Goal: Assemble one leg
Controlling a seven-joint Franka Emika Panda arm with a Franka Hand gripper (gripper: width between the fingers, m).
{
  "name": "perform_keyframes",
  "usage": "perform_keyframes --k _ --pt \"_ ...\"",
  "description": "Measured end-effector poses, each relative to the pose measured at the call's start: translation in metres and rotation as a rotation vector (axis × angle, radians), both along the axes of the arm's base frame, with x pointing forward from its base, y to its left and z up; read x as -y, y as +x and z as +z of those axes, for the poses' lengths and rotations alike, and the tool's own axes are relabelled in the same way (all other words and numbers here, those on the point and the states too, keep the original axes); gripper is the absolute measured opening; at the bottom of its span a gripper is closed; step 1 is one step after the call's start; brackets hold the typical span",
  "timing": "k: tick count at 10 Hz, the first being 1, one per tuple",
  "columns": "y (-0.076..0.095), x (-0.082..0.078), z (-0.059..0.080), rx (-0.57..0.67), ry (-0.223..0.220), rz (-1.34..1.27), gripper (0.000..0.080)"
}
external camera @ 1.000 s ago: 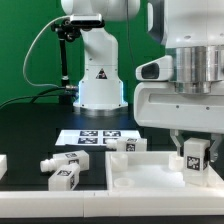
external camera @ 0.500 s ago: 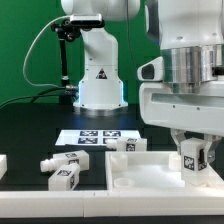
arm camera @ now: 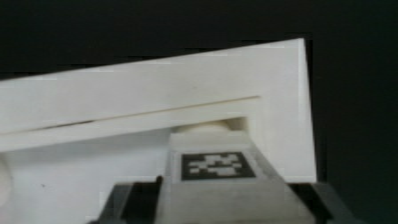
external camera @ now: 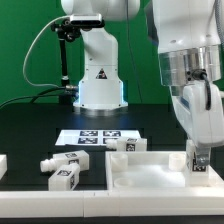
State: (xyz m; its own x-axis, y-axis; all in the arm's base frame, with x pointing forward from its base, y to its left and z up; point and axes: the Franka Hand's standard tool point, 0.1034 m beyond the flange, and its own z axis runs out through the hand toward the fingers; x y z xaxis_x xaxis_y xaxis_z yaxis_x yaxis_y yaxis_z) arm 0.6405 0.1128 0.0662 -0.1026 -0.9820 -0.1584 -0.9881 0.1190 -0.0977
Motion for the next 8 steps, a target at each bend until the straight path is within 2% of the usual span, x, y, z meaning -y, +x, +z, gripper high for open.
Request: perform_keyframes --k 1,2,3,4,7,8 --pt "0.0013 0.0016 0.0004 0.023 -0.015 0.097 0.0471" --pt "0.0037 0.0054 0.0011 0.064 -0.043 0.261 0.0471" --pt "0.0056 0.0074 0.0026 0.100 -0.071 0.440 0.0607" --pt "0.0053 0.0035 0.0035 0.120 -0.101 0.609 0.0637" --pt "0.0051 0.0047 0.0025 0.147 -0.130 0.823 0.0649" --pt "0.0039 0.0052 0.0020 0.148 -0.153 0.966 0.0649"
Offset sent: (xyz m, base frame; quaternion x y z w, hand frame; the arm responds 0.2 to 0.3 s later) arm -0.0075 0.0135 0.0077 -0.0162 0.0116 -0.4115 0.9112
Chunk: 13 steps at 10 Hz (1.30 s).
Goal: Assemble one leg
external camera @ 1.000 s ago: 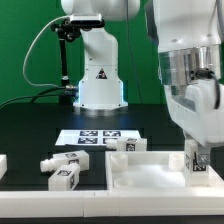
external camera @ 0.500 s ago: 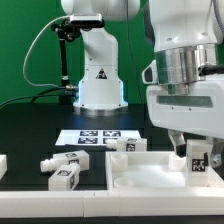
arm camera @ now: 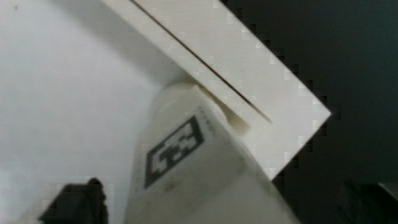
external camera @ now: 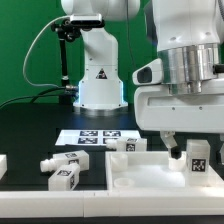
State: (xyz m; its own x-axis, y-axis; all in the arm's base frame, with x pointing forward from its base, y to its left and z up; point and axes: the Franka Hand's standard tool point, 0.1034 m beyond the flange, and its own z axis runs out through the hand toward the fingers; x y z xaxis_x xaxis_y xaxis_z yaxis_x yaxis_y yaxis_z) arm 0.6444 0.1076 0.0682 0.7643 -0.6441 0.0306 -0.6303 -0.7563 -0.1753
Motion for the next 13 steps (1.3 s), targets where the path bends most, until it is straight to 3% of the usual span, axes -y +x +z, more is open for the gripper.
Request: perform_keyframes --k 1,2,3,4,6,10,13 --pt "-0.0005 -0.0002 0.0004 -0.002 -0.029 0.110 0.0649" --pt "-0.0002 0.0003 0.0001 -0.002 -0.026 0.089 0.0649" --pt "-0.0004 0.0002 -0.0003 -0.006 -0.022 0.058 0.0527" --pt "-0.0004 0.0002 -0.0004 -0.006 -0.023 0.062 0.0527" --pt "-0.0011 0.0024 -0.0013 -0.019 -0.011 -0.040 0.0289" --pt "-0.0030 0.0049 -0.0024 -0.078 0.035 -0.468 0.0289" --pt "-0.0038 0.0048 -0.0036 -0.151 0.136 -1.011 0.0289"
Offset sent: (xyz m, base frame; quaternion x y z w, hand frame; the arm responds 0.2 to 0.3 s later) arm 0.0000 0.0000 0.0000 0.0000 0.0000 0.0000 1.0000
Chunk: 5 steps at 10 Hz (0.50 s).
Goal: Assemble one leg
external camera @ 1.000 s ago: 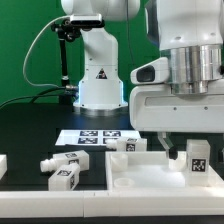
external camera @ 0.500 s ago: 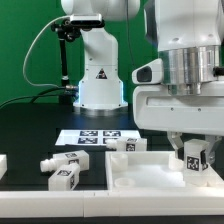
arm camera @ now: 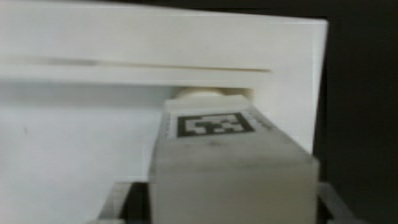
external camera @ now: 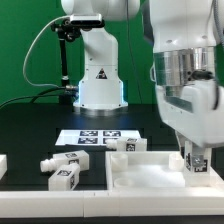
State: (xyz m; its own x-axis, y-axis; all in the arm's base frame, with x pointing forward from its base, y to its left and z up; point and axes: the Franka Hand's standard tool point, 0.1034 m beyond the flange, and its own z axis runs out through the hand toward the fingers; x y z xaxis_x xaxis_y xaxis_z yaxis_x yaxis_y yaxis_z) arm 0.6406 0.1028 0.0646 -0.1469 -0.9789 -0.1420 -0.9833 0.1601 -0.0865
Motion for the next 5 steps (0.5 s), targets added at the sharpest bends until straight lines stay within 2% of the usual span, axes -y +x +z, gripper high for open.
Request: perform_keyframes --k 1,2,4,5 --pt "-0.0002 -0.0022 0.0004 -0.018 0.022 -0.172 0.0289" --pt "-0.0014 -0.0038 0.0002 -0.020 0.023 -0.252 0.0289" --pt "-0.0020 -0.0033 -0.0002 -0.015 0.014 -0.212 0.0289" --pt "-0.0018 -0.0034 0.0001 -0.009 0.007 -0.173 0.0467"
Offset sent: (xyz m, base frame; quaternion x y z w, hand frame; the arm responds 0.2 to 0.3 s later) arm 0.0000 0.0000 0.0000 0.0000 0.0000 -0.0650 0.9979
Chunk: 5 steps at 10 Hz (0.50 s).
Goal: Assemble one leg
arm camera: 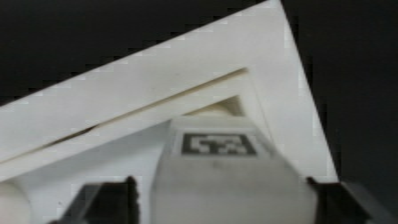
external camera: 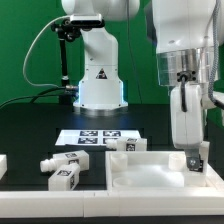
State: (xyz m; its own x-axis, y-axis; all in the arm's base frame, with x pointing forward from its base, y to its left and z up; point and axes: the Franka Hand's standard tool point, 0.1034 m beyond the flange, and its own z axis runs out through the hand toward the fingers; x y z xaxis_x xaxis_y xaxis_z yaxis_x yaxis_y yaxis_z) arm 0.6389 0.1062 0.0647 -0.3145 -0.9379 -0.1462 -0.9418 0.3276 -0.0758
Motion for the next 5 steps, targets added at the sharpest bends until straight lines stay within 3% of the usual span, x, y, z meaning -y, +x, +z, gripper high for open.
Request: perform_keyframes --k 1,2,3,5 --pt "0.001 -0.002 0.002 0.025 -0.023 0.179 0.0583" --pt "0.001 -0.009 0.003 0.043 -0.047 0.337 0.0583" --pt "0.000 -0.017 0.004 0.051 -0.059 0.416 0.0637" --pt "0.000 -0.012 0.002 0.062 -0.077 0.539 0.0646"
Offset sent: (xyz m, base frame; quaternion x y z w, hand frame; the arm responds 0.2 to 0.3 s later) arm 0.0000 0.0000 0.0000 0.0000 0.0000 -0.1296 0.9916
